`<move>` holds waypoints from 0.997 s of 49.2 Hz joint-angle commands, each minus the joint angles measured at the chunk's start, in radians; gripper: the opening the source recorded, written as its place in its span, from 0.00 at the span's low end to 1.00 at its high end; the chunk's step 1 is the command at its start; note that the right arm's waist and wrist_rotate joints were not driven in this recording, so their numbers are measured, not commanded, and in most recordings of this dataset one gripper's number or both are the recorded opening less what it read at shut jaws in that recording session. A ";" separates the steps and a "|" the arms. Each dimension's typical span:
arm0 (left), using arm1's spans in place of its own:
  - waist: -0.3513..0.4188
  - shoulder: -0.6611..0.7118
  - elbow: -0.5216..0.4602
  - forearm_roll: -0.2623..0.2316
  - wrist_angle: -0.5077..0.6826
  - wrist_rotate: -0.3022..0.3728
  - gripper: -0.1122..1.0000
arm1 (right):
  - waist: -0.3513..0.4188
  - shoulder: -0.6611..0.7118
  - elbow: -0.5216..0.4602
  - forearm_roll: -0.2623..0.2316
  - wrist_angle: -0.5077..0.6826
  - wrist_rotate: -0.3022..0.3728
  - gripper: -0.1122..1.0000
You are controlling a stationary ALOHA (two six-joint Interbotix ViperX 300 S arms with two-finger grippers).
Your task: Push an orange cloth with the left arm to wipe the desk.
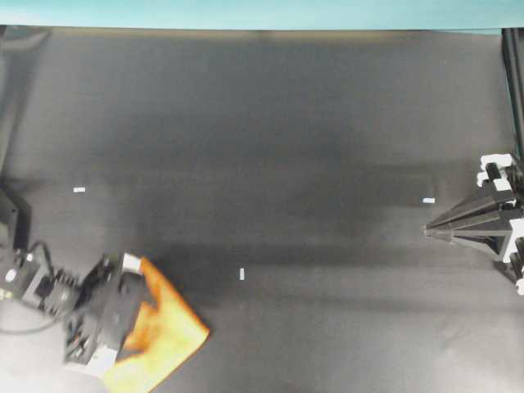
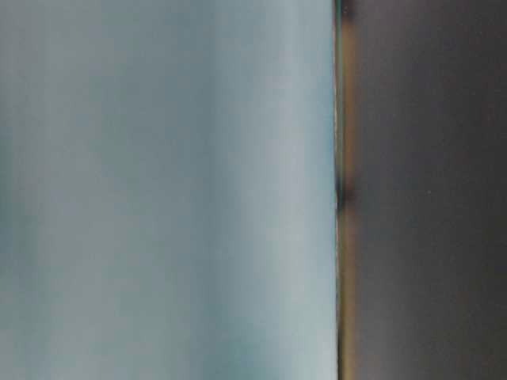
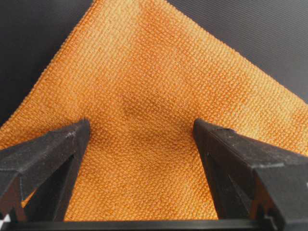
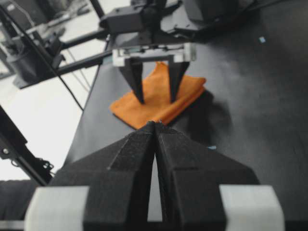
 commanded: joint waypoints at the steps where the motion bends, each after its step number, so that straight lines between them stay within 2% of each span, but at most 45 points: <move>1: -0.011 -0.015 -0.025 0.002 0.015 0.002 0.86 | 0.000 0.003 -0.008 0.002 -0.009 0.000 0.10; 11: 0.002 -0.034 -0.043 0.003 0.018 0.021 0.86 | 0.000 0.003 -0.008 0.002 -0.012 0.000 0.10; 17: 0.029 -0.092 -0.048 0.003 0.018 0.049 0.86 | 0.000 0.003 -0.008 0.002 -0.012 -0.002 0.10; 31: 0.087 -0.342 0.006 0.003 0.034 0.169 0.86 | -0.002 0.003 -0.006 0.002 -0.011 -0.002 0.10; 49: 0.094 -0.614 0.112 0.003 0.089 0.176 0.86 | -0.002 0.003 -0.006 0.002 -0.011 0.000 0.10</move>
